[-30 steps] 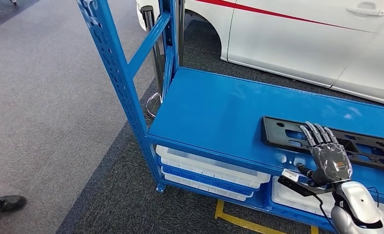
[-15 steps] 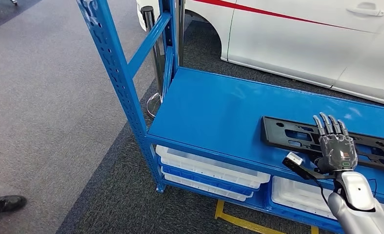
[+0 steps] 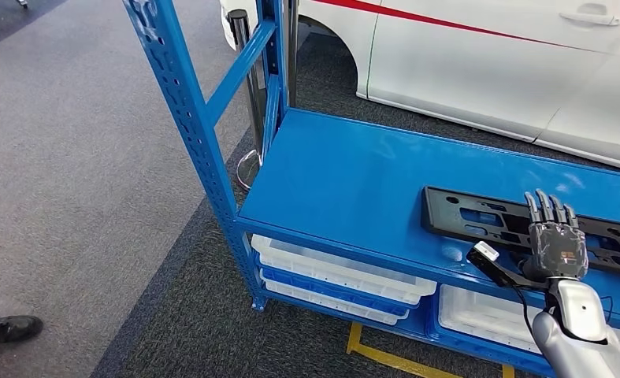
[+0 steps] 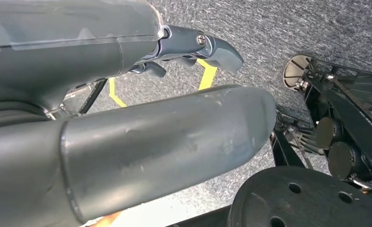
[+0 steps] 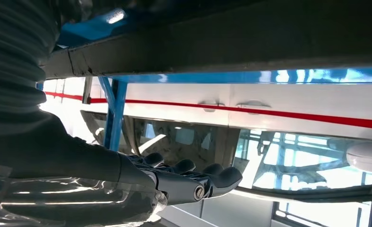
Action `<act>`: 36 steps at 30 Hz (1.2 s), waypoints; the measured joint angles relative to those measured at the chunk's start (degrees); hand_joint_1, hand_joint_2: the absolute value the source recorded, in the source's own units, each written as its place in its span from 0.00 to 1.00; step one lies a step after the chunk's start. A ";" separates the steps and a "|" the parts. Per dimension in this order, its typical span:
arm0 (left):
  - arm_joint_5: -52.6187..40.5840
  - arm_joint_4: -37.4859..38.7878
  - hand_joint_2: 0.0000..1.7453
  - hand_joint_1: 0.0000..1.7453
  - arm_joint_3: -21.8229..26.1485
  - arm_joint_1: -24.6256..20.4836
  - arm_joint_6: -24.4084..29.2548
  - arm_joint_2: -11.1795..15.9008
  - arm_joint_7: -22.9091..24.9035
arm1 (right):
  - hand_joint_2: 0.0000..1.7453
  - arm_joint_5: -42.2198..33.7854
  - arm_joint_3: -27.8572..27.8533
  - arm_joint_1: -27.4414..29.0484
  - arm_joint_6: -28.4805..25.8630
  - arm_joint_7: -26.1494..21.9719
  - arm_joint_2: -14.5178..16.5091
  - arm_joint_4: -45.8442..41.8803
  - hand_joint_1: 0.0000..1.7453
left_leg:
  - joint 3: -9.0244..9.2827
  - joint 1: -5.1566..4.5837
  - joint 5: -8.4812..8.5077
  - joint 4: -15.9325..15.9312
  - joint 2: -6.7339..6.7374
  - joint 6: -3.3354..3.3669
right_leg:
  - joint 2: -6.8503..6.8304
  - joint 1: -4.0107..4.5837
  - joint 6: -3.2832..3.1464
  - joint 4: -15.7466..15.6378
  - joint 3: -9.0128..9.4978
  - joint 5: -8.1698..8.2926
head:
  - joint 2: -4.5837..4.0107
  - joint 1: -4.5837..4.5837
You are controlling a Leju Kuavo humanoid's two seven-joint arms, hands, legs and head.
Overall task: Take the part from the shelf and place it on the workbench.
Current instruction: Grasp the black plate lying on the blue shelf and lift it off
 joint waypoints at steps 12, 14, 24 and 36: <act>-0.25 0.00 0.00 0.00 0.00 0.02 -0.18 0.16 0.12 | 1.00 0.00 -0.77 -0.11 0.36 0.20 0.55 1.71 0.95 | 0.00 0.00 0.00 0.00 0.01 0.00 | 0.01 0.00 0.00 0.01 -0.01 0.00 | 0.00 0.00; -0.03 0.00 0.00 0.00 0.01 0.04 -0.42 0.18 1.52 | 1.00 0.22 -0.77 -0.11 1.37 0.10 0.61 1.86 0.98 | 0.01 0.00 0.00 0.00 0.01 0.00 | 0.01 0.00 0.00 0.00 0.00 0.00 | 0.00 0.00; 0.17 0.00 0.00 0.00 0.34 0.59 -0.70 0.13 5.01 | 1.00 0.32 -0.77 -0.13 1.17 -1.56 0.76 3.86 1.00 | 0.09 0.00 0.00 0.00 -0.01 0.00 | -0.01 0.00 0.01 -0.01 0.04 -0.01 | 0.00 0.00; -0.52 0.00 0.25 0.00 0.45 0.97 -1.62 0.42 4.88 | 1.00 -0.36 -0.77 -0.18 1.08 -2.39 0.76 4.72 1.00 | 0.24 0.00 0.00 0.00 -0.01 0.01 | -0.01 -0.01 0.01 -0.02 0.16 -0.01 | 0.00 0.00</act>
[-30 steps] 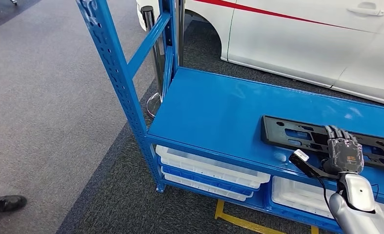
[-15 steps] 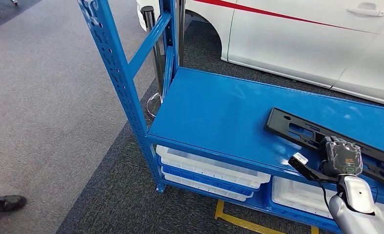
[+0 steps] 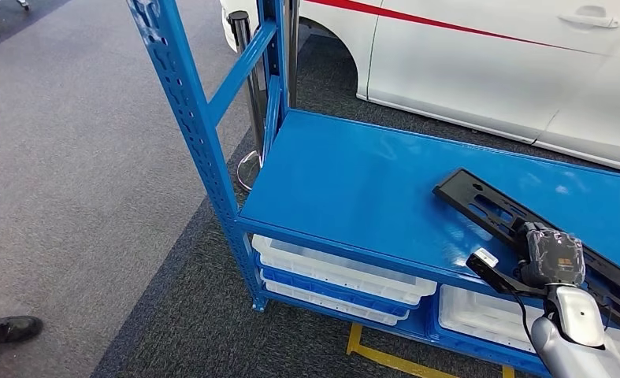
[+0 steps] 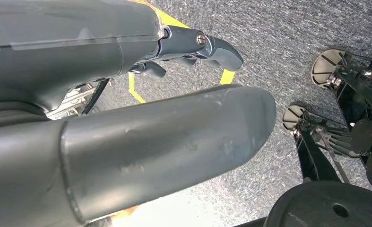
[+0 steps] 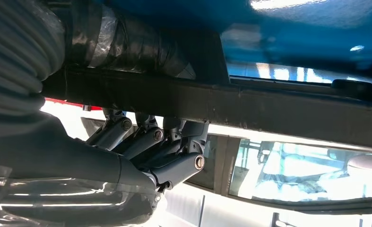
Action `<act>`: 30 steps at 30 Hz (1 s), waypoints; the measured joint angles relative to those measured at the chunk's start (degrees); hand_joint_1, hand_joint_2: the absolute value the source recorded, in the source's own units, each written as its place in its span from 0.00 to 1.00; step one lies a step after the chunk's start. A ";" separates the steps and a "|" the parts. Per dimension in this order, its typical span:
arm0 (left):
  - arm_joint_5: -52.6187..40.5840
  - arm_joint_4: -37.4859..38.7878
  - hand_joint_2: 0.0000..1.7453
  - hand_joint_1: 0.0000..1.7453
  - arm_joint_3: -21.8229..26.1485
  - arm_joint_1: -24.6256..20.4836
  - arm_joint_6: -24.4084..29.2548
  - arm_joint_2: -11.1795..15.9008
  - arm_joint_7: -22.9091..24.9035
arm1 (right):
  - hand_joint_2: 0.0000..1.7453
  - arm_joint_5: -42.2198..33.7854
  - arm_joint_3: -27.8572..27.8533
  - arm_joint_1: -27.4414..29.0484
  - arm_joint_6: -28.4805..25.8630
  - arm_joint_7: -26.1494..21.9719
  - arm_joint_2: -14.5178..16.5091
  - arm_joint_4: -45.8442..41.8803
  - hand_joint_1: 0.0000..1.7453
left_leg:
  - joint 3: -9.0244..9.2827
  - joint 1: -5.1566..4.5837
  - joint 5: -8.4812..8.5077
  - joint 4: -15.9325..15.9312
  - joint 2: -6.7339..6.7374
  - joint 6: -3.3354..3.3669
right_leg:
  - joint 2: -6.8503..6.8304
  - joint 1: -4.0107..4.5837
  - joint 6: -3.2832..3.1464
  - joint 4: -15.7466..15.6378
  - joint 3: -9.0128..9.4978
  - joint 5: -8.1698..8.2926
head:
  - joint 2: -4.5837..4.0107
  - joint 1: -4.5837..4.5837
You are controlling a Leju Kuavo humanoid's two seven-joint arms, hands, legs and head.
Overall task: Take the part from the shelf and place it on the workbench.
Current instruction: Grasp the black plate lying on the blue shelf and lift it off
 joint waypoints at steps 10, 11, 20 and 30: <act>-0.79 0.00 1.00 0.00 0.20 0.23 -0.58 0.34 -0.31 | 1.00 -0.67 -0.02 -0.12 -0.28 -0.86 0.00 0.46 1.00 | 0.02 0.00 0.00 0.00 0.00 0.00 | 0.00 0.00 0.00 0.00 0.02 0.00 | 0.00 0.00; -0.91 0.00 1.00 0.00 0.30 0.27 -0.68 0.41 -0.42 | 1.00 -0.72 -0.02 -0.12 -0.35 -1.01 0.00 0.47 1.00 | 0.02 0.00 0.00 0.00 0.00 0.00 | 0.00 0.00 0.00 0.00 0.02 0.00 | 0.00 0.00; -2.71 0.00 1.00 0.00 1.24 0.79 -1.23 0.86 -1.04 | 1.00 -1.00 -0.08 4.11 -7.07 -4.98 -0.01 -4.32 1.00 | -0.05 0.00 -0.01 0.00 0.02 0.00 | 0.05 0.00 0.00 0.01 -0.03 0.00 | 0.00 0.00; -3.87 0.00 1.00 0.00 2.53 0.87 -1.37 1.33 -1.19 | 1.00 -5.22 0.11 9.69 -3.80 -9.98 -1.15 -17.87 1.00 | -0.22 -0.27 -0.17 0.19 0.04 0.22 | 0.05 -0.25 0.17 -0.11 -0.11 0.04 | 0.00 -0.02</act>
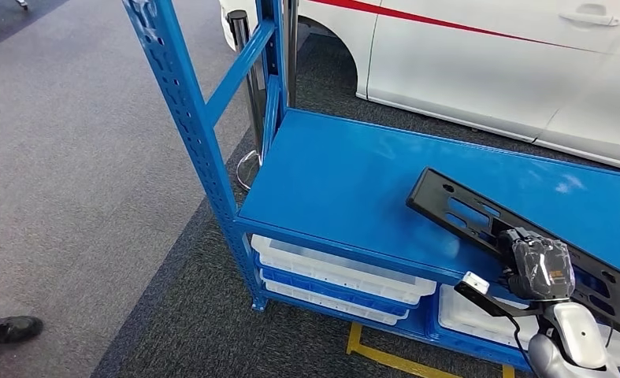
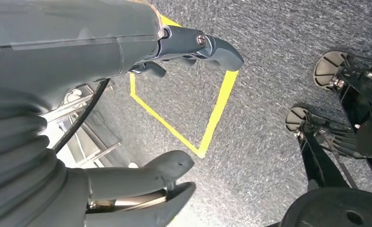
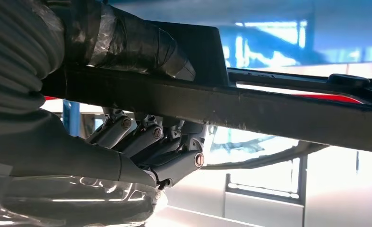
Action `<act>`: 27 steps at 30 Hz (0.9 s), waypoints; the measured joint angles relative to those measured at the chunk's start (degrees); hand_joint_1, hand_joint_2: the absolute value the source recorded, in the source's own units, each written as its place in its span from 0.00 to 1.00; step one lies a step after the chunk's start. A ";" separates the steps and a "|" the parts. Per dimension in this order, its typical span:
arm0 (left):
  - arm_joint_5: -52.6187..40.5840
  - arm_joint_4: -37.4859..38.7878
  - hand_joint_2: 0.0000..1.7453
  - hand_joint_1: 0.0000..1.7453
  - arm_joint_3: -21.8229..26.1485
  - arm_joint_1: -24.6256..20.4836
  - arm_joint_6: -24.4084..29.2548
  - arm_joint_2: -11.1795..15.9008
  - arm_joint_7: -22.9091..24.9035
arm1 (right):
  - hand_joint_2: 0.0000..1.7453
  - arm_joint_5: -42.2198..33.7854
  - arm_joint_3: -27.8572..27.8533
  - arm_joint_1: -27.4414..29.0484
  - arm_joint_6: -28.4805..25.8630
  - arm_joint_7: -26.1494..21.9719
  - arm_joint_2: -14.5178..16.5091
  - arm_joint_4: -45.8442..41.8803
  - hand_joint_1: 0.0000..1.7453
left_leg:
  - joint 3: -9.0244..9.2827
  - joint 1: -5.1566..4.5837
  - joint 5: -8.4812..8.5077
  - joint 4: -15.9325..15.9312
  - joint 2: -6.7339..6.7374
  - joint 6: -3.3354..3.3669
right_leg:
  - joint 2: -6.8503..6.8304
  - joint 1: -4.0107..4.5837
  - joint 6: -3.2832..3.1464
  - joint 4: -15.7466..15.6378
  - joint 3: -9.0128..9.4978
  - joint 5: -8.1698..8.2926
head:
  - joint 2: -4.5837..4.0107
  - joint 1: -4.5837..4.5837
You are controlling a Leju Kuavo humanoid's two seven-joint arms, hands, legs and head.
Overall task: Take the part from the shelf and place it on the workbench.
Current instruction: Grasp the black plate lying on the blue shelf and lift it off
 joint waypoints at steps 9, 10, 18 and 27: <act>-0.65 0.00 1.00 0.00 1.27 -0.05 0.79 -0.01 -0.05 | 1.00 1.73 1.44 3.38 1.21 0.81 -1.67 -10.20 1.00 | 0.42 0.22 1.68 -2.17 0.33 1.87 | 0.18 -0.32 0.83 8.96 -3.62 -6.45 | 0.00 0.05; -0.68 0.00 1.00 0.00 1.34 -0.06 0.84 -0.01 -0.05 | 1.00 1.78 1.58 3.54 1.31 0.92 -1.75 -10.66 1.00 | 0.23 0.21 1.71 -2.10 0.34 1.85 | 0.20 -0.33 0.91 12.41 -5.10 -7.89 | 0.00 0.04; -0.72 0.00 1.00 0.00 1.64 -0.15 0.95 -0.24 0.02 | 1.00 1.85 2.29 4.04 1.69 1.04 -2.35 -12.76 1.00 | -1.58 0.36 1.96 0.25 -0.02 -0.19 | 0.58 -0.33 0.85 1.57 0.50 -1.02 | 0.00 -0.02; -0.96 0.07 1.00 0.00 1.66 -0.17 0.99 -0.31 0.07 | 1.00 2.44 2.55 4.38 1.48 1.36 -2.49 -13.45 1.00 | -5.50 0.74 -8.67 15.90 0.13 -2.02 | -0.18 0.10 -2.07 1.98 -4.17 2.20 | 0.00 -0.13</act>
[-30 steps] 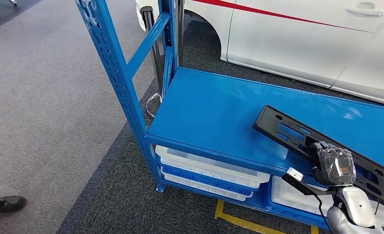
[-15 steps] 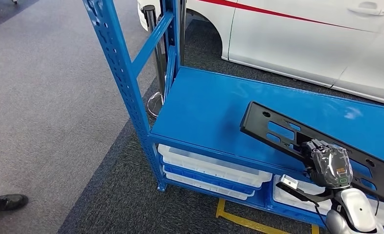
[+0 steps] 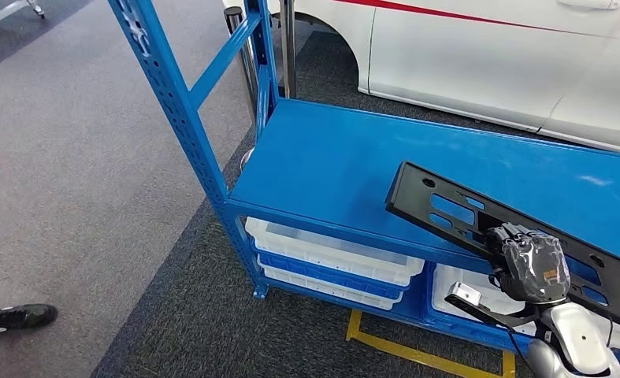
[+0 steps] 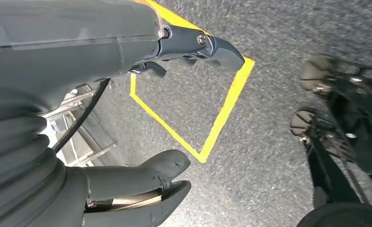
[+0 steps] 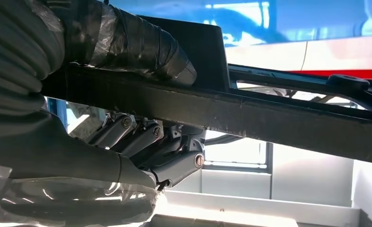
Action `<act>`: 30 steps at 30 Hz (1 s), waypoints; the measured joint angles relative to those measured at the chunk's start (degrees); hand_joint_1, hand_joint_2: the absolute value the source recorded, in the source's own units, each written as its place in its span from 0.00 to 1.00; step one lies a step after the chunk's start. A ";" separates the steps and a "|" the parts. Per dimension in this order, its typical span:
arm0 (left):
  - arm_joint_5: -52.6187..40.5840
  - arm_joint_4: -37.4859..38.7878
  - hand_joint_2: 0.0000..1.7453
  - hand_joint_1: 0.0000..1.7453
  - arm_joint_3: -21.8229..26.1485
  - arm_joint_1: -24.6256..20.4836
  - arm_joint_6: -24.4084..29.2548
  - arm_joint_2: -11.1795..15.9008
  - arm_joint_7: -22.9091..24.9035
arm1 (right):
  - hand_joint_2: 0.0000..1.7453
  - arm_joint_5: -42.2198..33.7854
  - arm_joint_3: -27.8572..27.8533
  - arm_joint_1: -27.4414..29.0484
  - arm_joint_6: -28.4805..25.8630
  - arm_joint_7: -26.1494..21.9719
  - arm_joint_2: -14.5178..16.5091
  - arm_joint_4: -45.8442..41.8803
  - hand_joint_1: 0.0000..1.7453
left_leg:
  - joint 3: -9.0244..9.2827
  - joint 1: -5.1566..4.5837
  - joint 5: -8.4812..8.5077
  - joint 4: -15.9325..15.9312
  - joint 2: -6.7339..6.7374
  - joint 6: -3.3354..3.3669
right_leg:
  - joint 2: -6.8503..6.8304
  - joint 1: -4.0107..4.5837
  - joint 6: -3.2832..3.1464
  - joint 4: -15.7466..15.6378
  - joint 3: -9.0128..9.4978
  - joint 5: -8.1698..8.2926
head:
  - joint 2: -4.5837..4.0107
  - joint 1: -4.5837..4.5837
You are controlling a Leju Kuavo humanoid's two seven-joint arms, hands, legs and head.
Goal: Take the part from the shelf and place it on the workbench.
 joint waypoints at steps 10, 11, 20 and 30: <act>-1.11 0.09 1.00 0.00 0.17 0.04 -0.50 0.61 -0.32 | 1.00 0.57 0.03 0.93 -0.47 0.67 -1.21 -1.25 1.00 | 11.44 -0.73 6.75 -19.35 0.26 3.22 | 0.07 0.18 2.20 0.39 -2.38 1.27 | 0.00 0.06; -1.15 0.09 1.00 0.00 0.24 -0.02 -0.50 0.61 -0.32 | 1.00 0.53 0.03 0.90 -0.42 0.71 -1.33 -1.25 1.00 | 10.87 -0.59 7.55 -19.64 0.38 3.53 | 0.18 0.18 2.34 2.49 -3.06 -1.22 | 0.00 0.09; -1.15 0.09 1.00 0.00 0.90 -0.23 -0.46 0.53 -0.29 | 1.00 0.48 0.11 0.66 -0.33 0.89 -1.58 -1.29 1.00 | 3.31 -0.91 11.09 -16.05 0.52 2.84 | 0.35 0.19 2.53 0.73 5.57 -3.98 | 0.00 0.07; -2.32 0.17 1.00 0.00 0.98 -0.11 -1.09 0.72 -0.51 | 1.00 0.33 0.15 0.76 -0.39 0.91 -1.74 -1.60 1.00 | -0.85 -0.42 0.27 -0.70 0.16 -0.24 | -0.16 0.25 -0.53 -1.04 0.46 0.46 | 0.00 -0.03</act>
